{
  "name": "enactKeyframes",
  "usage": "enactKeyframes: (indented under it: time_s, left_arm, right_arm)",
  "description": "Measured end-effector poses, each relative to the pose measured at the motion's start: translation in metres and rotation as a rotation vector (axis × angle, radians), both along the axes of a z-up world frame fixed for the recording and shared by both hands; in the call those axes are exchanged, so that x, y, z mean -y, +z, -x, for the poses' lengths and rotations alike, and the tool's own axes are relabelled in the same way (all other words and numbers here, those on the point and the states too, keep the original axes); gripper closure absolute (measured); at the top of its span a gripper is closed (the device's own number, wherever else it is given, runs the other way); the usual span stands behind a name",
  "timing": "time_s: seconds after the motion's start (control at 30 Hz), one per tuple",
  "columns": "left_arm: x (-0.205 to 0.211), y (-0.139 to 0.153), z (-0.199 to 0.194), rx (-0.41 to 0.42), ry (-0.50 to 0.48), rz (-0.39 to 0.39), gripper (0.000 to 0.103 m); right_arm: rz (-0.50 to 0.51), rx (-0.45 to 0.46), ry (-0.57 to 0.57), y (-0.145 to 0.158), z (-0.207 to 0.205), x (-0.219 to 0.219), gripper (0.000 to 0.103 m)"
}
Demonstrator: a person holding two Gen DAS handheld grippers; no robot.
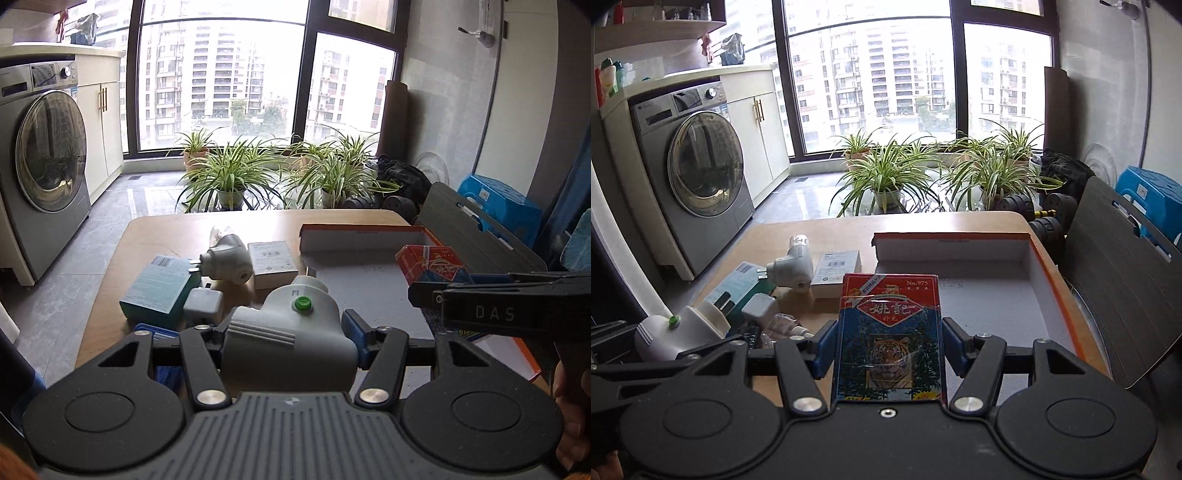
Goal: Organize rigid objects
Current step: 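Carry white heater in left gripper and tiger-print box in right gripper over the tray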
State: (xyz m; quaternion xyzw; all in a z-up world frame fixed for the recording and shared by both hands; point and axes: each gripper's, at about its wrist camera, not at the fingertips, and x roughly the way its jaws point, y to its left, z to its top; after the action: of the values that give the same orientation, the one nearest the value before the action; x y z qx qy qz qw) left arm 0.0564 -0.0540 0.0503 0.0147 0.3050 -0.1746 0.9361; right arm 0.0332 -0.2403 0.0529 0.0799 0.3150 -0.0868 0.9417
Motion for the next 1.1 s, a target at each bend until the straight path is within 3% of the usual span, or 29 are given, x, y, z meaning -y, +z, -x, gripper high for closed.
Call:
enactKeyframes:
  time_s: [0.47,0.83,1.1]
  left_arm:
    - [0.033,0.009,0.013,-0.013,-0.026,0.029,0.045]
    - [0.071,0.029,-0.029,-0.038,-0.081,0.0,0.045]
    - [0.084,0.016,-0.05,-0.062,-0.059,0.029,0.045]
  right_arm:
    - [-0.029,0.051,-0.052,0.013,0.04,0.031,0.032]
    - [-0.042,0.047,-0.099,0.02,0.014,0.069,0.032]
    - [-0.036,0.001,-0.083,0.001,-0.012,0.089,0.032]
